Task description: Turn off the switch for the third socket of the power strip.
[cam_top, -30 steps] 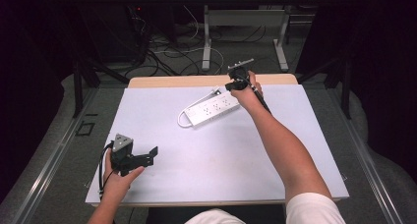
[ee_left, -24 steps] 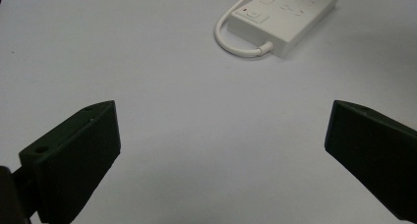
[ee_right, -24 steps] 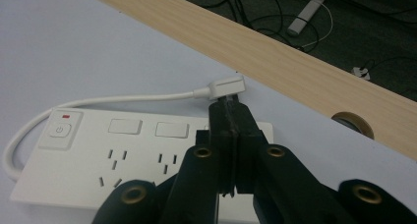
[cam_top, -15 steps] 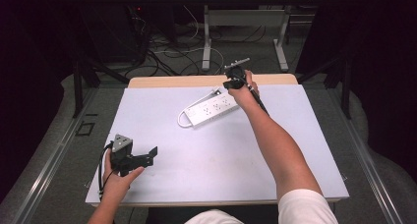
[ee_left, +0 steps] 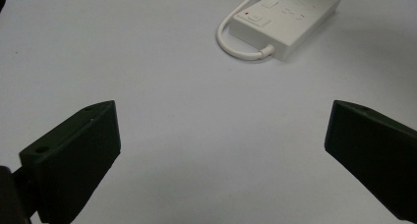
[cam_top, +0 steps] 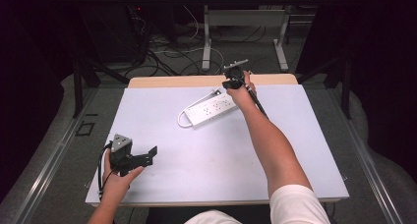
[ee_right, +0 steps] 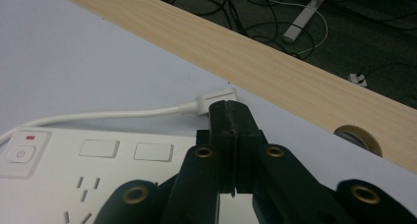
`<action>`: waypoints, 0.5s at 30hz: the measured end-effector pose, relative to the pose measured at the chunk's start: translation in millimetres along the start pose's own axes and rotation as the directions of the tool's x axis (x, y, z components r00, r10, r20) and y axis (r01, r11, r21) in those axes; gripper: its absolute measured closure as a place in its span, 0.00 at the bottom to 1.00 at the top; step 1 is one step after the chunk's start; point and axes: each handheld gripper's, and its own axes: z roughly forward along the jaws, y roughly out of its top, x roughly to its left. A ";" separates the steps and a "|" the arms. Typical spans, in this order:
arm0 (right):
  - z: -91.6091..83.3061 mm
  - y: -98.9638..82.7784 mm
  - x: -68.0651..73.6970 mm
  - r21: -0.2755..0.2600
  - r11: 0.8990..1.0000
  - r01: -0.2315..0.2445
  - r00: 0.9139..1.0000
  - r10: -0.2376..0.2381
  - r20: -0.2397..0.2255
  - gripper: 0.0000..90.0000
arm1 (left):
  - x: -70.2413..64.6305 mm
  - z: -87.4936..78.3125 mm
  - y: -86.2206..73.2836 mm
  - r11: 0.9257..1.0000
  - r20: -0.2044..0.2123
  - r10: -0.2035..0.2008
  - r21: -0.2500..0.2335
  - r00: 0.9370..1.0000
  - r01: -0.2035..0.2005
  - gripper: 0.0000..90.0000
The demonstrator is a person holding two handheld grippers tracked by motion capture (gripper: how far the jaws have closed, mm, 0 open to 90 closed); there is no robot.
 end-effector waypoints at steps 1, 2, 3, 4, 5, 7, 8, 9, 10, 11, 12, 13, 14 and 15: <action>1.8 0.3 0.8 0.003 1.000 -0.005 1.000 0.005 -0.006 1.00 | 0.2 0.0 -0.1 1.000 0.000 0.000 0.000 1.000 0.000 0.00; 1.8 0.3 0.8 0.003 1.000 -0.005 1.000 0.005 -0.006 1.00 | 0.3 0.0 -0.1 1.000 0.001 0.000 -0.001 1.000 0.000 0.00; 2.8 0.3 1.3 0.001 1.000 -0.009 1.000 0.009 -0.006 1.00 | 0.4 0.1 -0.2 1.000 -0.001 0.001 -0.005 1.000 -0.001 0.00; 4.1 0.2 1.6 0.002 1.000 -0.009 1.000 0.009 -0.011 1.00 | 0.5 0.0 -0.1 1.000 0.000 0.000 -0.004 1.000 0.000 0.00; 6.1 0.0 1.9 0.000 1.000 -0.009 1.000 0.009 -0.009 1.00 | 0.5 0.1 -0.2 1.000 0.000 0.000 -0.004 1.000 0.000 0.00; 7.7 -0.2 2.4 -0.002 1.000 -0.012 1.000 0.012 -0.012 1.00 | 0.5 0.1 -0.1 1.000 0.000 -0.001 -0.004 1.000 0.001 0.01; 9.0 -0.5 2.5 -0.002 1.000 -0.008 1.000 0.008 -0.011 1.00 | 0.4 0.0 -0.1 1.000 -0.001 -0.002 -0.003 1.000 0.002 0.01; 10.6 -0.7 3.2 0.002 1.000 -0.012 1.000 0.012 -0.016 1.00 | 0.4 0.0 -0.1 1.000 -0.002 -0.003 -0.003 1.000 0.003 0.01; 11.7 -0.8 3.5 0.001 1.000 -0.009 1.000 0.009 -0.013 1.00 | 0.3 0.1 -0.3 1.000 -0.001 -0.007 -0.004 1.000 0.007 0.01; 13.1 -1.1 3.6 0.000 1.000 -0.007 1.000 0.007 -0.017 1.00 | 0.5 0.1 -0.4 1.000 -0.002 -0.006 -0.003 1.000 0.006 0.01; 14.2 -1.1 4.2 0.000 1.000 -0.011 1.000 0.011 -0.016 1.00 | 0.8 0.1 -0.5 1.000 -0.002 -0.005 -0.003 1.000 0.005 0.01; 15.6 -1.1 4.7 -0.002 1.000 -0.013 1.000 0.013 -0.018 1.00 | 1.0 -0.1 -0.6 1.000 -0.002 -0.006 0.000 1.000 0.006 0.01; 17.8 -1.0 5.2 -0.002 1.000 -0.008 1.000 0.008 -0.018 1.00 | 1.2 -0.2 -0.5 1.000 -0.002 -0.007 0.000 1.000 0.007 0.01; 17.8 -1.0 5.2 -0.002 1.000 -0.008 1.000 0.008 -0.018 1.00 | 1.4 -0.4 -0.4 1.000 -0.003 -0.008 0.000 1.000 0.008 0.01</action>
